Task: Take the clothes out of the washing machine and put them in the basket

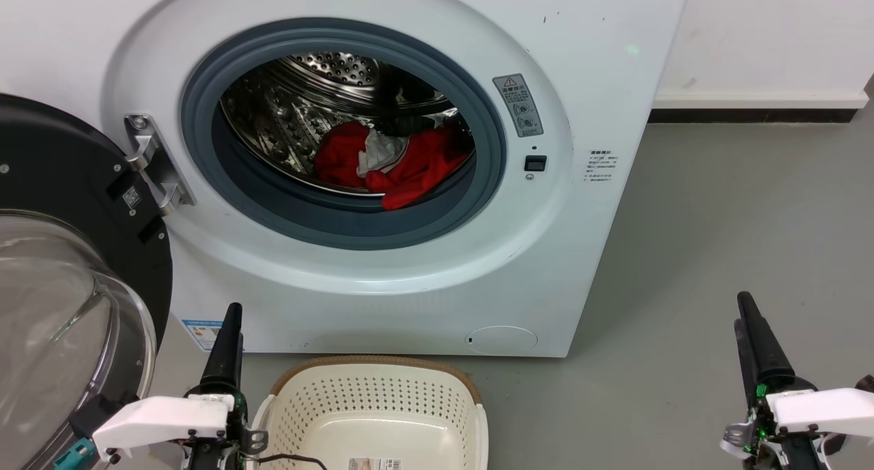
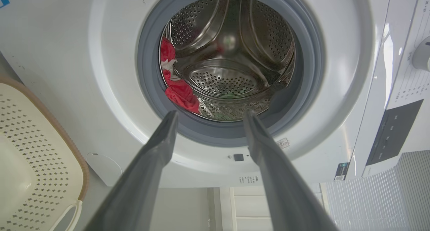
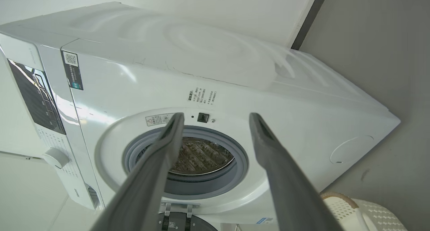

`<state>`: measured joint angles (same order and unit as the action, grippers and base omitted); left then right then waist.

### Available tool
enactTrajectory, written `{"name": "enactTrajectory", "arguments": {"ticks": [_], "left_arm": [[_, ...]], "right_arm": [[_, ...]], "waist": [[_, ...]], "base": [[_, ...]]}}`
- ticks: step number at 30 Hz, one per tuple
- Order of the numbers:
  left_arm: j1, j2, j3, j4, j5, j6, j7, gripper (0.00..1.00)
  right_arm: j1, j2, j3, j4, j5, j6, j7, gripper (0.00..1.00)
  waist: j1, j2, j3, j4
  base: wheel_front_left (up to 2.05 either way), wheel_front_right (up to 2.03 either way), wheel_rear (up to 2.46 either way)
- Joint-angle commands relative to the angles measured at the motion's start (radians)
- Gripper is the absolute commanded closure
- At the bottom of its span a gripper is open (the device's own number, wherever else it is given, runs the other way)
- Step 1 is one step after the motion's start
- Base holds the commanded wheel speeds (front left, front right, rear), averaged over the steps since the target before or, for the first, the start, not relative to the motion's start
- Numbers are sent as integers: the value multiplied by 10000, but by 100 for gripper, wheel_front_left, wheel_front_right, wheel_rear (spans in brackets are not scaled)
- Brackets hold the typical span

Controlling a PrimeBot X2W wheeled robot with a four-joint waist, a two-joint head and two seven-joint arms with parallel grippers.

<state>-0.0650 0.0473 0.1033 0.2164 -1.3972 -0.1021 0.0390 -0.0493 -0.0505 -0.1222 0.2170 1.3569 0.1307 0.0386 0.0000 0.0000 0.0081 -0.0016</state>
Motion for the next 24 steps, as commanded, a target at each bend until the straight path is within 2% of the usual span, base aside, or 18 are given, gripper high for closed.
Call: {"name": "enactTrajectory", "arguments": {"ticks": [1,13,24], "left_arm": [[-74,19,-51,-295,460,70,-116,0],[81,22,-580,-866,3243,631,-613,0],[221,25,-845,-1093,5072,1035,-1017,0]], "right_arm": [[-14,-12,1,-322,-496,0,-105,0],[292,-11,316,-1152,-3714,0,-602,0],[531,-10,363,-1478,-5710,0,-1009,0]], "waist": [[0,0,6,-2],[0,0,74,-19],[0,0,140,-33]], "base": [[0,0,0],[0,0,0],[0,0,0]]}}
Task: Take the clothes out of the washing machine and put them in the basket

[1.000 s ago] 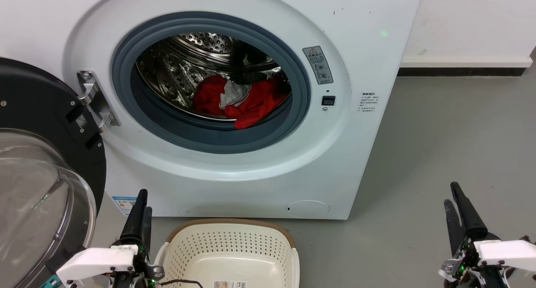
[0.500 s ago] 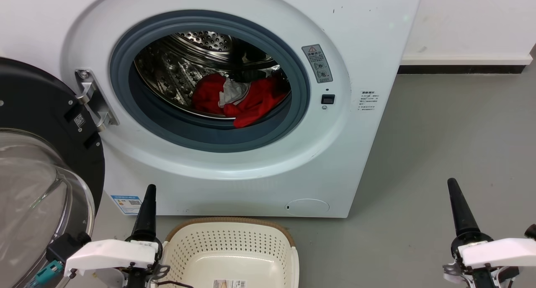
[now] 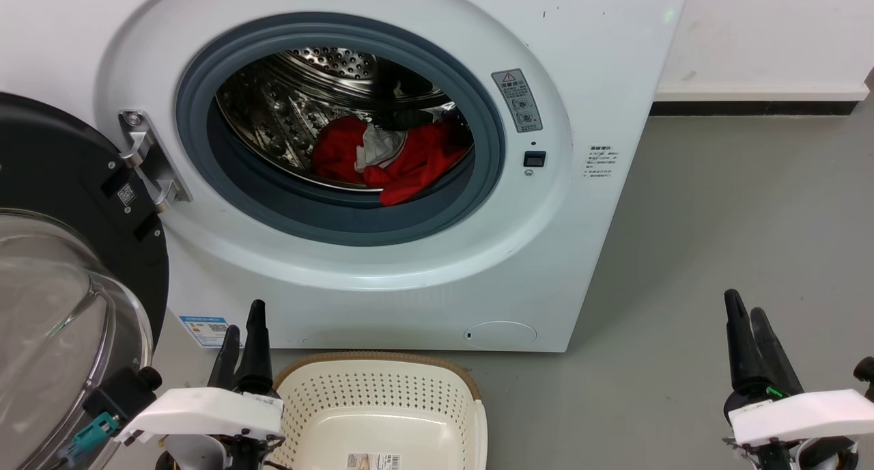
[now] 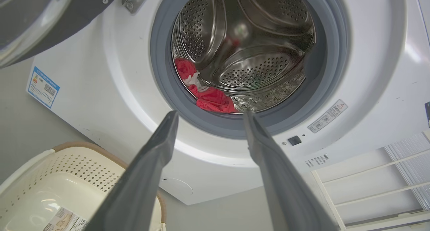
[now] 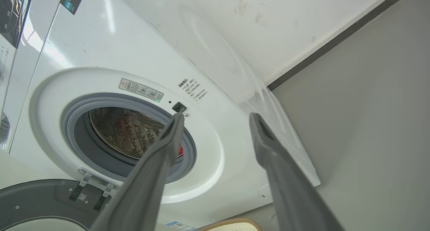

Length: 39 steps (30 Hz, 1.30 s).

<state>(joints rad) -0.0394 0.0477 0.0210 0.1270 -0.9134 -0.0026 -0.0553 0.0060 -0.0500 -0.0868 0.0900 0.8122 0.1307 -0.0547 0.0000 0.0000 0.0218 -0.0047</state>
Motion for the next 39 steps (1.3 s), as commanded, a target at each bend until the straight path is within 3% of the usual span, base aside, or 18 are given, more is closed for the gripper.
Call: {"name": "enactTrajectory", "arguments": {"ticks": [1,39], "left_arm": [[-25,22,-34,-224,377,64,-110,0],[533,29,-486,-848,4642,378,-1181,0]], "right_arm": [[-5,-16,20,-231,-431,0,-111,0],[726,-10,277,-1154,-5320,0,-1179,0]], "waist": [[0,0,9,-3],[0,0,70,-32]], "base": [[0,0,0],[0,0,0]]}}
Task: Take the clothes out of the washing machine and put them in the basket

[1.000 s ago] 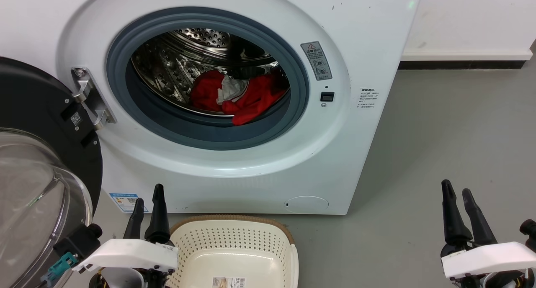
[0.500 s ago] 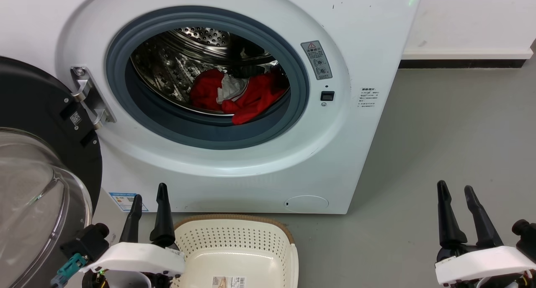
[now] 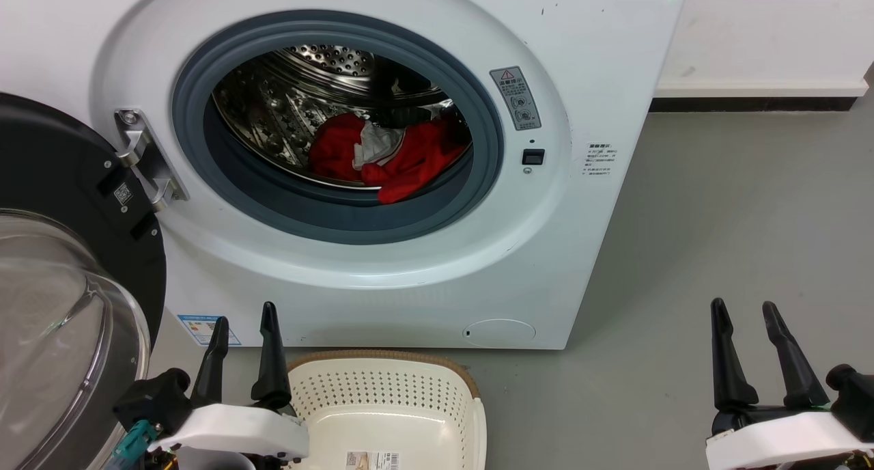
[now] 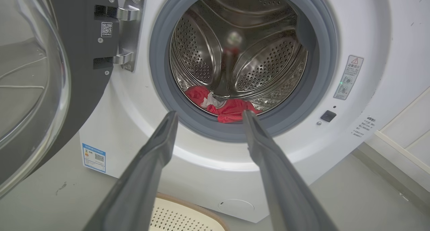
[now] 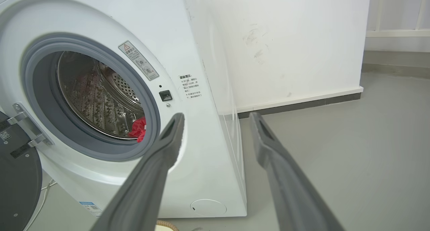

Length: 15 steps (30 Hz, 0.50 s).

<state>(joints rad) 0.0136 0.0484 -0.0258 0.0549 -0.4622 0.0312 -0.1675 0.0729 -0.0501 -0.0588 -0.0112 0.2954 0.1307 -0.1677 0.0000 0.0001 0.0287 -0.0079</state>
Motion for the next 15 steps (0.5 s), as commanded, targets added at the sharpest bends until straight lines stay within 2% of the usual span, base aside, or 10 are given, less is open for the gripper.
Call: {"name": "enactTrajectory", "arguments": {"ticks": [1,15], "left_arm": [[18,22,-33,-139,226,54,-80,0],[169,23,-164,-201,1461,221,-402,0]], "right_arm": [[80,-8,-3,-163,-255,0,-76,0],[292,-6,-32,-438,-1535,-1,-399,0]], "waist": [[0,-1,3,-2],[0,-1,89,-15]], "base": [[0,0,0],[0,0,0]]}}
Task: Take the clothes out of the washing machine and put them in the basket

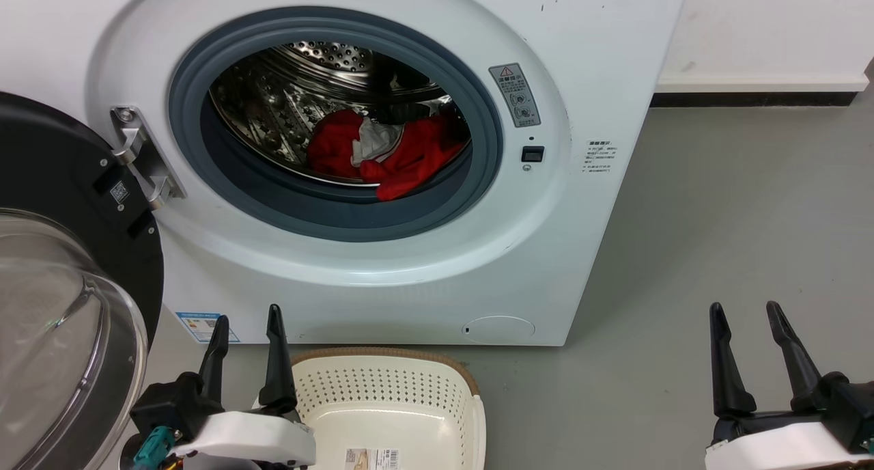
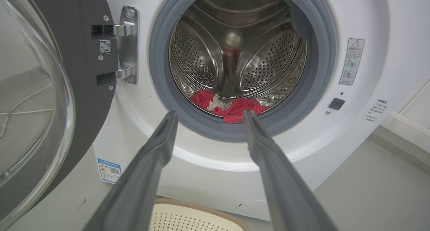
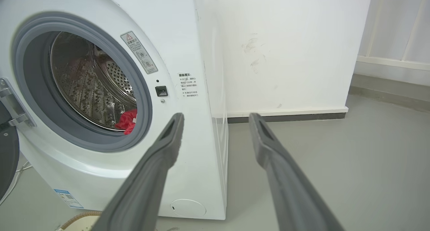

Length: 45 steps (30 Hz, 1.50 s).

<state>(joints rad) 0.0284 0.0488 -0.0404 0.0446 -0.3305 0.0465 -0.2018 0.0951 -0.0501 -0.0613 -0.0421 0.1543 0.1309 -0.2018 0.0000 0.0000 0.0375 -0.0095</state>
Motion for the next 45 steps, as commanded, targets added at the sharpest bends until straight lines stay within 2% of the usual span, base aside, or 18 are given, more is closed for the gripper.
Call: {"name": "enactTrajectory", "arguments": {"ticks": [1,31,45], "left_arm": [[25,19,-25,-104,227,64,-76,0],[378,21,-145,-49,2325,312,-649,0],[377,20,-70,139,2247,282,-651,0]], "right_arm": [[75,-6,-10,-143,-192,-3,-77,0],[498,0,-47,-355,-1894,-3,-652,0],[443,0,-78,-145,-1625,-3,-640,0]], "waist": [[0,0,13,4],[0,0,-22,-2],[0,0,6,-16]], "base": [[0,0,0],[0,0,0],[0,0,0]]}}
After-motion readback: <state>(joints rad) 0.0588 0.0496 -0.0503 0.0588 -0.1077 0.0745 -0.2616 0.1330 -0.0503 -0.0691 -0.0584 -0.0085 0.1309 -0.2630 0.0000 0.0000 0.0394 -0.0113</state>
